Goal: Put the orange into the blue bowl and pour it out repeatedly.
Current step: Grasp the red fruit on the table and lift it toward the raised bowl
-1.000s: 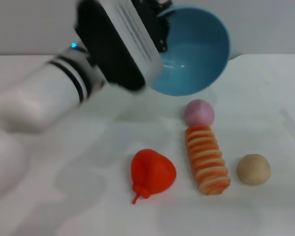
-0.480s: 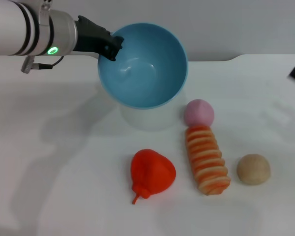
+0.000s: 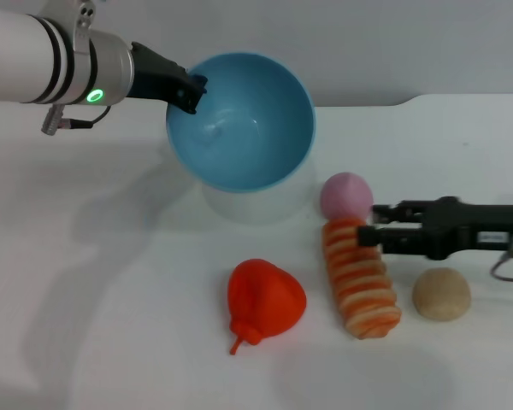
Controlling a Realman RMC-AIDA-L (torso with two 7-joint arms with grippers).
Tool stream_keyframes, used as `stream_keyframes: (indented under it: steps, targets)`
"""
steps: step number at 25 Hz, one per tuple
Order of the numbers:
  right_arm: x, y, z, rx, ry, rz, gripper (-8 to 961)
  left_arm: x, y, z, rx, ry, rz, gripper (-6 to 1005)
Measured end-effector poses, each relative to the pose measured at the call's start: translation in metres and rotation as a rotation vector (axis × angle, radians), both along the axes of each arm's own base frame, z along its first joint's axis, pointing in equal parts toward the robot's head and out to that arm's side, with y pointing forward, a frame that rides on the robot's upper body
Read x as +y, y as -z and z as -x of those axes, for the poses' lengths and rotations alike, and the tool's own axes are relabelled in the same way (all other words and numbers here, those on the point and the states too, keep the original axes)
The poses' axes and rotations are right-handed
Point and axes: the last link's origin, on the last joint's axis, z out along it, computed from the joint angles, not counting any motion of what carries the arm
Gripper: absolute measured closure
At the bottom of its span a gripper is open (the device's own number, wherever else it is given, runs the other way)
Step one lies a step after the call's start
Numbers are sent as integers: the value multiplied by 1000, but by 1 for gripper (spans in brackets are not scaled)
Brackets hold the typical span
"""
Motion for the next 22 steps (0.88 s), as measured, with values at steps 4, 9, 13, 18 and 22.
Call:
stream_keyframes:
  steps: [4, 9, 13, 18, 22]
  targets:
    - [8, 22, 15, -21, 28, 96, 335, 4, -2, 2, -11, -11, -13, 1001]
    - [13, 45, 24, -87, 45, 161, 337, 4, 2, 5, -7, -20, -6, 1001]
    - [17, 65, 32, -102, 76, 207, 338, 4, 3, 6, -9, -24, -3, 1001]
    - [16, 83, 40, -111, 80, 247, 340, 4, 6, 5, -6, -19, 3, 1000]
    - [15, 96, 44, -132, 81, 261, 341, 3, 9, 4, -3, -12, 8, 999]
